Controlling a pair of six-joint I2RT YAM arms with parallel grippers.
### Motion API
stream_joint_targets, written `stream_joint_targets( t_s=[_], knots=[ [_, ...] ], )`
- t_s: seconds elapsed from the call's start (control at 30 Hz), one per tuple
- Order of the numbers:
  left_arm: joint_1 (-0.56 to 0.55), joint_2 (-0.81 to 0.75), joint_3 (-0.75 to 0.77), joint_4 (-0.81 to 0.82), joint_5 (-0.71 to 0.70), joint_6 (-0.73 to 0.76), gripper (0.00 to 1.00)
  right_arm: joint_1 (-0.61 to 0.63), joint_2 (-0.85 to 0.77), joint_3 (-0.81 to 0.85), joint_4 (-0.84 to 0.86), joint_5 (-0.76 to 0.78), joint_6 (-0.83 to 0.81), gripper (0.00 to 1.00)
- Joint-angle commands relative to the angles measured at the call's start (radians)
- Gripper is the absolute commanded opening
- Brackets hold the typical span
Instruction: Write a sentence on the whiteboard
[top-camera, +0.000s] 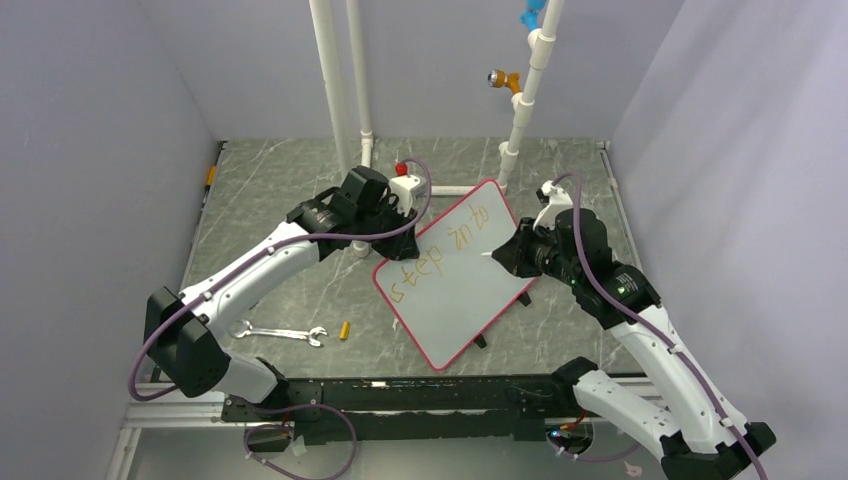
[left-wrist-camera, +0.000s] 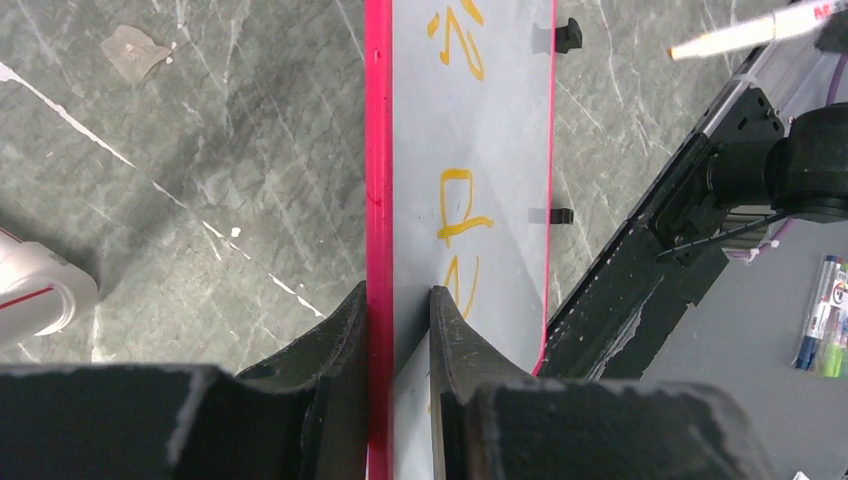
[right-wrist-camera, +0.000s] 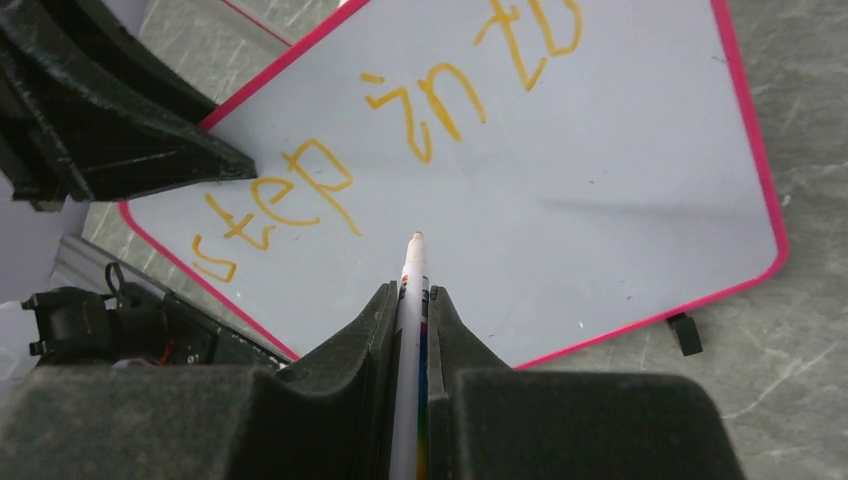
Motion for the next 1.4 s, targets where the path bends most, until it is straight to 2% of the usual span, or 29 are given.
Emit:
stream_joint_targets(
  t_s=[0.0, 0.23, 0.33, 0.53, 0.83, 1.37],
  knots=[
    [0.006, -0.027, -0.016, 0.074, -0.148, 0.005, 0.0, 0.06, -0.045, -0.034, 0.103, 0.039, 0.029, 0.0],
    [0.03, -0.012, -0.033, 0.103, -0.154, -0.057, 0.0, 0.332, -0.021, -0.067, 0.159, 0.328, -0.008, 0.0],
    [0.044, 0.005, -0.022, 0.11, -0.14, -0.062, 0.0, 0.408, -0.038, -0.11, 0.22, 0.393, -0.041, 0.0],
    [0.073, 0.017, -0.014, 0.123, -0.112, -0.05, 0.0, 0.44, -0.05, -0.214, 0.341, 0.336, -0.075, 0.0],
    [0.073, 0.049, 0.017, 0.086, -0.092, 0.029, 0.0, 0.491, 0.04, -0.22, 0.443, 0.272, -0.112, 0.0],
    [0.073, 0.047, 0.017, 0.086, -0.069, 0.055, 0.0, 0.53, 0.121, -0.261, 0.503, 0.261, -0.103, 0.0]
  ],
)
